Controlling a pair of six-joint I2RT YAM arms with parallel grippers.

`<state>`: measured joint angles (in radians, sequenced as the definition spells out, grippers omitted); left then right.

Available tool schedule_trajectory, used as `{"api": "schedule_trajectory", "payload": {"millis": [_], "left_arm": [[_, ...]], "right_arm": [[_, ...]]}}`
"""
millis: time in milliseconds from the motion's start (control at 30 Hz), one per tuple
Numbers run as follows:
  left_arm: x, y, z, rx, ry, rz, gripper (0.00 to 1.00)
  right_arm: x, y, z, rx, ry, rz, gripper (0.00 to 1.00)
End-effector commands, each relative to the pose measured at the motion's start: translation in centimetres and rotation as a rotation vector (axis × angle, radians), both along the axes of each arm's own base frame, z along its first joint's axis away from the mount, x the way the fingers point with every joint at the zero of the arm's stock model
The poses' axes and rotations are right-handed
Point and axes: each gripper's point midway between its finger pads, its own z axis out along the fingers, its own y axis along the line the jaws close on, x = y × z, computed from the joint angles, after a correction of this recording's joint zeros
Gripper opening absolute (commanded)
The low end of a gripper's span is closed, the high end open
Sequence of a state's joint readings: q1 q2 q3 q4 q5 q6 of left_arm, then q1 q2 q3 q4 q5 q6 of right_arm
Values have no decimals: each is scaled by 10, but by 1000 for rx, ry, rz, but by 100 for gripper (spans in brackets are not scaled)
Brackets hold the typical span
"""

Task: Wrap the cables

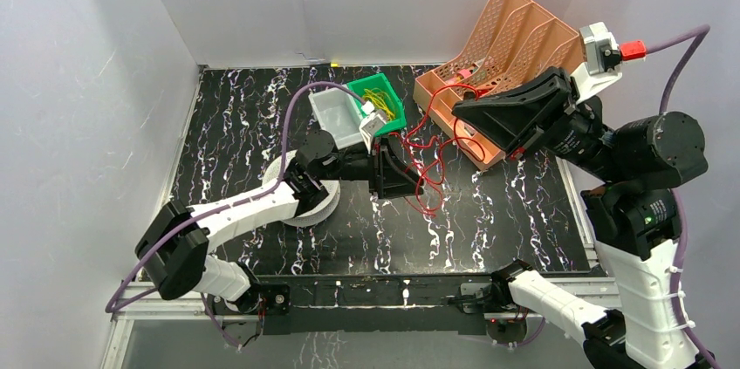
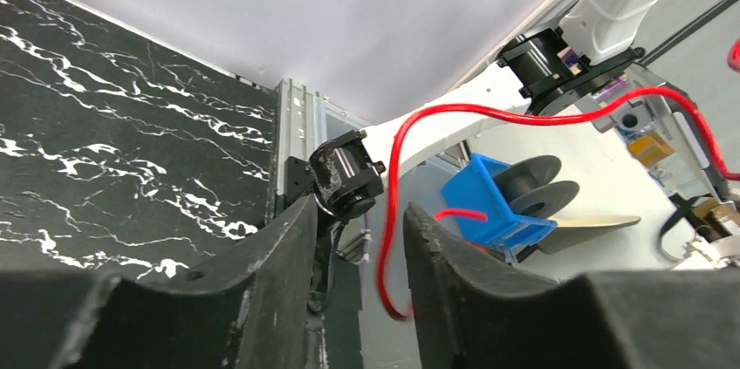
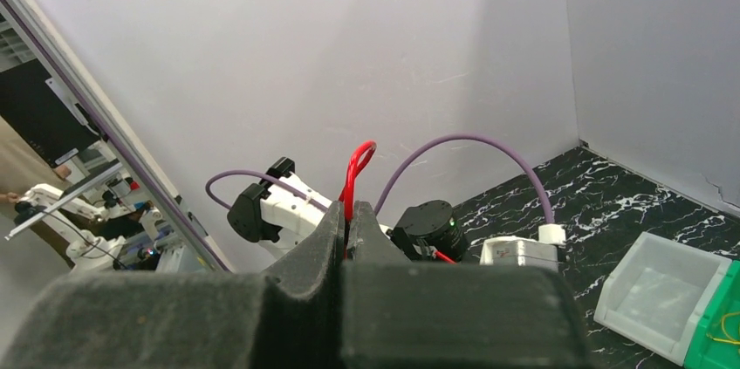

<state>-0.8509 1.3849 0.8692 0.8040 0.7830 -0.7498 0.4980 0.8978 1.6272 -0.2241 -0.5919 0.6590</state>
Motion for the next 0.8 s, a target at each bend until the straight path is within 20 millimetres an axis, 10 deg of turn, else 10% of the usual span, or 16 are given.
{"api": "schedule_trajectory", "payload": {"millis": [0,100,433,767], "left_arm": [[-2,-4,25,-69,-60,-25,27],[-3,-4,24,-67,-51,-26,0],[-10,5,10,-20,2,-19,0],[-20,47,-2,100,-59,125,0]], "right_arm": [[-16,-7,20,44,-82,14,0],[-15,-8,18,38,-80,1,0],[20,-25,-10,-33,-23,-231,0],[114,-82,-99,-290,168,-779,0]]}}
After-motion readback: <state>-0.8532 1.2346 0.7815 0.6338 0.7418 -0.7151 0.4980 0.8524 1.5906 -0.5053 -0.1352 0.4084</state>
